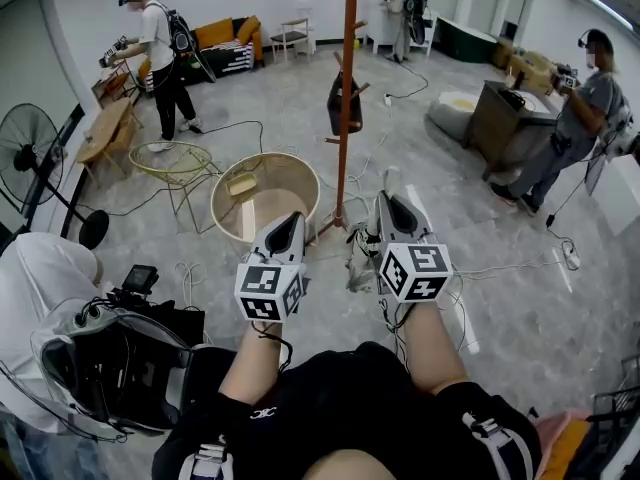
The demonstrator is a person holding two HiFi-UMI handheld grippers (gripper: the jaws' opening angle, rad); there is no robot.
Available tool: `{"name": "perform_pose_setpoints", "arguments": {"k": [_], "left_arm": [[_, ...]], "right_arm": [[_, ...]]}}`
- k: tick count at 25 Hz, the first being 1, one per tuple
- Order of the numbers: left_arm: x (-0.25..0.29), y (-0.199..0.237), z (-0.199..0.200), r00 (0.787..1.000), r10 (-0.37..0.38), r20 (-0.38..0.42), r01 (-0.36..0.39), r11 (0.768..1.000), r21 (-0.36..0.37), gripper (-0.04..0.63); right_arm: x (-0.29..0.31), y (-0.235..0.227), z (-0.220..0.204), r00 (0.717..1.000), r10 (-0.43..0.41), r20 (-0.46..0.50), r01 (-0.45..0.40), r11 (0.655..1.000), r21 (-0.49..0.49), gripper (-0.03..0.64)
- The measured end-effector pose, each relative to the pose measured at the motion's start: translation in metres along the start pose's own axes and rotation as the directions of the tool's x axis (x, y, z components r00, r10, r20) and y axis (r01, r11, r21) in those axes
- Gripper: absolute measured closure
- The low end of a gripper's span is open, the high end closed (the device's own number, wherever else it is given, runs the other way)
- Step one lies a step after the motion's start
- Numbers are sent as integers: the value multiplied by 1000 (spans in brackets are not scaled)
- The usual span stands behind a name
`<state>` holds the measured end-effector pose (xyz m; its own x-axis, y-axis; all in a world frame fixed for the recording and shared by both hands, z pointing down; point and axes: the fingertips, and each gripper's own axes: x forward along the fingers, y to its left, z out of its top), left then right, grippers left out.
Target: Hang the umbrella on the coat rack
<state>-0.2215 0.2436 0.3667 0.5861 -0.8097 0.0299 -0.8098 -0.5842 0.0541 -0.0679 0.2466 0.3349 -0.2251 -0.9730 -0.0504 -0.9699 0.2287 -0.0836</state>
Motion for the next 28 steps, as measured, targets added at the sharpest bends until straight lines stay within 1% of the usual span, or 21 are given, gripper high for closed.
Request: {"name": "perform_pose_setpoints", "arguments": {"k": [2,4,7,9,11,15,19,23,28], "left_arm": [[13,-7,-8,1000,-6,-3,6,1000,14,578],[27,-3,-11,1000,-11,-8,12,1000,23,578],[49,14,-14,1000,-16,-13,17,1000,25,578],[72,27,-21,1000,-11,-18,12,1000,21,578],[114,42,-30,1000,-3,-25,3,1000,17,578],[214,73,-41,999,18,-31,-17,999,33,578],[274,86,-33,998,38,-44,-37,999,30,578],[339,93,-16,998,65,-27,-64,997,44,578],[447,104,-5,997,64,-41,-63,998,30,578]], "right_arm": [[2,-14,-7,1000,-1,5,1,1000,10,601],[14,-19,-10,1000,3,5,-3,1000,17,601],[43,-21,-15,1000,17,6,-17,1000,17,601],[67,-32,-22,1000,24,3,-24,999,24,601],[104,-55,-34,999,33,-6,-33,999,29,601],[191,-119,-54,999,48,-18,-47,998,38,601],[236,-159,-47,997,73,-24,-71,996,56,601],[283,-206,-46,995,90,-48,-86,992,93,601],[361,-266,-49,987,133,-86,-127,990,66,601]]}}
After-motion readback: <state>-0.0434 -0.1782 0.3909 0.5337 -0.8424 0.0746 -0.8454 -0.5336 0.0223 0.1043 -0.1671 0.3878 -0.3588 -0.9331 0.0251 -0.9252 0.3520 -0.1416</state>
